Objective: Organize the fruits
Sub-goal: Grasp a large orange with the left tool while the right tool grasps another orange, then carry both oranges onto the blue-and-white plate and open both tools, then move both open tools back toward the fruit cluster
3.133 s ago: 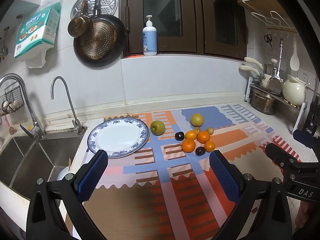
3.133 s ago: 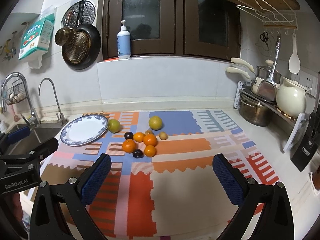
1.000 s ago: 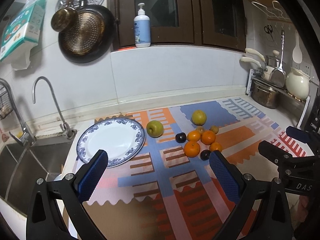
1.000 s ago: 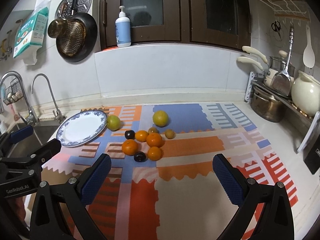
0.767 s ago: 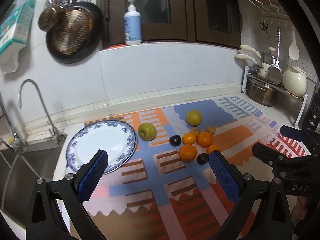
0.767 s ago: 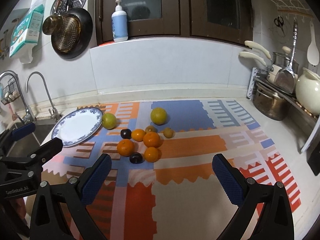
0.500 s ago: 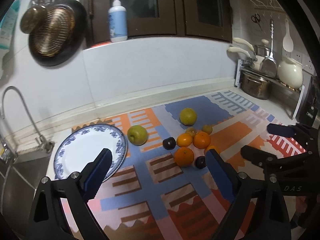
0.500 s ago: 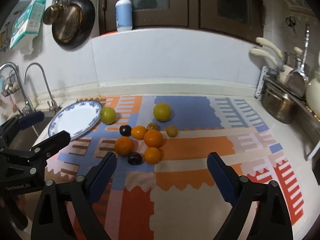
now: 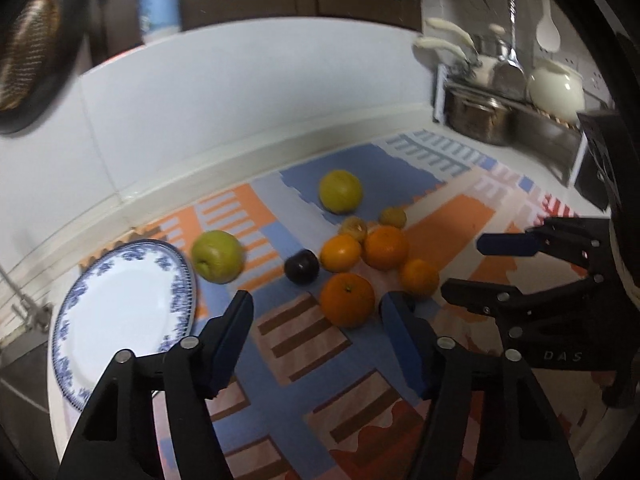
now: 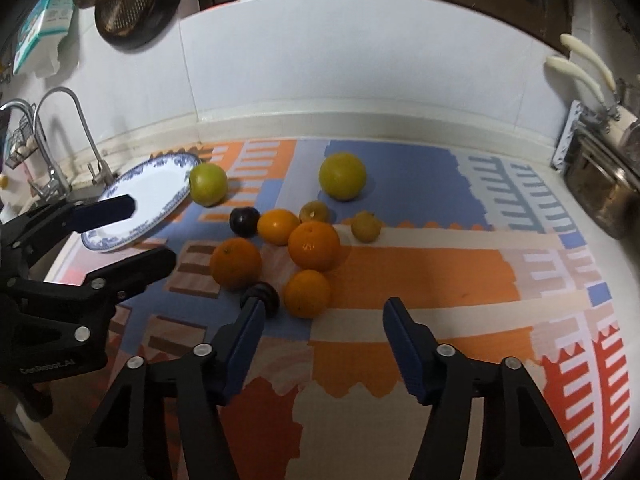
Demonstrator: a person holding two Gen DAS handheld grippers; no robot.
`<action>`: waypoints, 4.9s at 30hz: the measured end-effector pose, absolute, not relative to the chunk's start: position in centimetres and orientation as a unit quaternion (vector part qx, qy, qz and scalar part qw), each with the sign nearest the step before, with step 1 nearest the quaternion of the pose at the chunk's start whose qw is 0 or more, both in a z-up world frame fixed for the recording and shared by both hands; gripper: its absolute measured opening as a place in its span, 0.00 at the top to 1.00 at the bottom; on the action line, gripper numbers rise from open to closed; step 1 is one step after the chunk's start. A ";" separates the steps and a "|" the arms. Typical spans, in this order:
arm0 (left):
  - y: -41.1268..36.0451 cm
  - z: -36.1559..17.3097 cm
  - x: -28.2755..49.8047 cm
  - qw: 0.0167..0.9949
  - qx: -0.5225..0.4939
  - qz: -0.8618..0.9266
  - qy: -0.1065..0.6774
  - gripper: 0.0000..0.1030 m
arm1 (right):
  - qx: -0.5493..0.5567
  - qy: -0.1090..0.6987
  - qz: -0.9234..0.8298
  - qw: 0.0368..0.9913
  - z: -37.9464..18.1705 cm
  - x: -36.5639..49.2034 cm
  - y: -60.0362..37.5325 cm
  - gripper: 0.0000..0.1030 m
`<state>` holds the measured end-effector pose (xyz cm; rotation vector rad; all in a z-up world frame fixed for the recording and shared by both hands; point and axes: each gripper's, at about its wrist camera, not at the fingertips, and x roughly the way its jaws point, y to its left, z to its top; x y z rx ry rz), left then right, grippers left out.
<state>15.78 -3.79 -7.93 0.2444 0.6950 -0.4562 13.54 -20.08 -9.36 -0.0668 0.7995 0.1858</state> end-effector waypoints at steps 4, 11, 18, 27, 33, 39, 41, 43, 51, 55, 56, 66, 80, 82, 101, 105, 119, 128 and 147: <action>-4.4 -8.9 16.5 0.898 0.134 -0.241 0.344 0.42 | -0.036 0.400 0.099 0.910 -10.2 14.5 -20.0 0.47; -5.0 -10.0 17.7 0.885 0.142 -0.264 0.356 0.49 | -0.035 0.411 0.111 0.904 -11.0 15.5 -20.1 0.53; -5.4 -10.6 18.6 0.874 0.134 -0.281 0.373 0.54 | -0.032 0.417 0.120 0.900 -11.5 16.2 -20.2 0.56; -5.7 -11.2 19.5 0.867 0.131 -0.291 0.382 0.56 | -0.022 0.416 0.131 0.900 -11.6 16.8 -20.2 0.58; -5.9 -11.4 20.1 0.865 0.119 -0.296 0.387 0.57 | -0.012 0.419 0.132 0.898 -11.7 17.4 -20.4 0.58; -5.8 -11.5 20.3 0.865 0.105 -0.298 0.390 0.61 | -0.009 0.421 0.136 0.897 -11.9 17.6 -20.5 0.63; -5.8 -11.5 20.2 0.867 0.100 -0.295 0.390 0.61 | -0.008 0.421 0.136 0.897 -11.8 17.6 -20.5 0.63; -5.7 -11.5 20.1 0.868 0.095 -0.290 0.391 0.61 | -0.007 0.421 0.134 0.897 -11.8 17.7 -20.5 0.64; -5.0 -10.6 19.4 0.880 0.075 -0.271 0.382 0.62 | -0.007 0.410 0.128 0.903 -11.1 17.1 -20.5 0.64; -4.4 -9.6 19.0 0.889 0.063 -0.259 0.372 0.62 | -0.009 0.402 0.131 0.906 -10.5 16.8 -20.2 0.64; -4.1 -9.3 18.9 0.892 0.060 -0.255 0.369 0.62 | -0.011 0.399 0.134 0.907 -10.2 16.7 -20.0 0.64; -0.7 -7.1 17.7 0.916 0.028 -0.202 0.347 0.62 | -0.025 0.368 0.169 0.914 -7.9 16.0 -17.3 0.64; 6.6 -5.7 16.5 0.940 0.001 -0.090 0.328 0.62 | -0.057 0.331 0.230 0.913 -5.3 17.6 -10.6 0.64; 7.7 -5.8 16.6 0.941 -0.004 -0.075 0.331 0.62 | -0.062 0.327 0.238 0.912 -5.2 18.1 -9.5 0.64; 13.5 -9.4 18.5 0.928 -0.005 -0.008 0.374 0.62 | -0.074 0.392 0.300 0.866 -9.3 23.5 -0.8 0.64; 13.6 -9.9 18.9 0.926 0.005 -0.007 0.378 0.62 | -0.080 0.402 0.298 0.862 -10.2 24.0 0.0 0.64; 13.7 -11.0 19.9 0.917 0.014 -0.005 0.398 0.62 | -0.088 0.420 0.301 0.852 -11.6 24.8 1.1 0.64; 14.3 -9.5 18.9 0.923 0.009 0.019 0.383 0.41 | -0.069 0.408 0.285 0.865 -10.6 24.1 -0.3 0.59; 7.8 -3.4 14.2 0.953 0.031 -0.021 0.299 0.19 | -0.047 0.328 0.226 0.916 -4.7 17.6 -9.0 0.50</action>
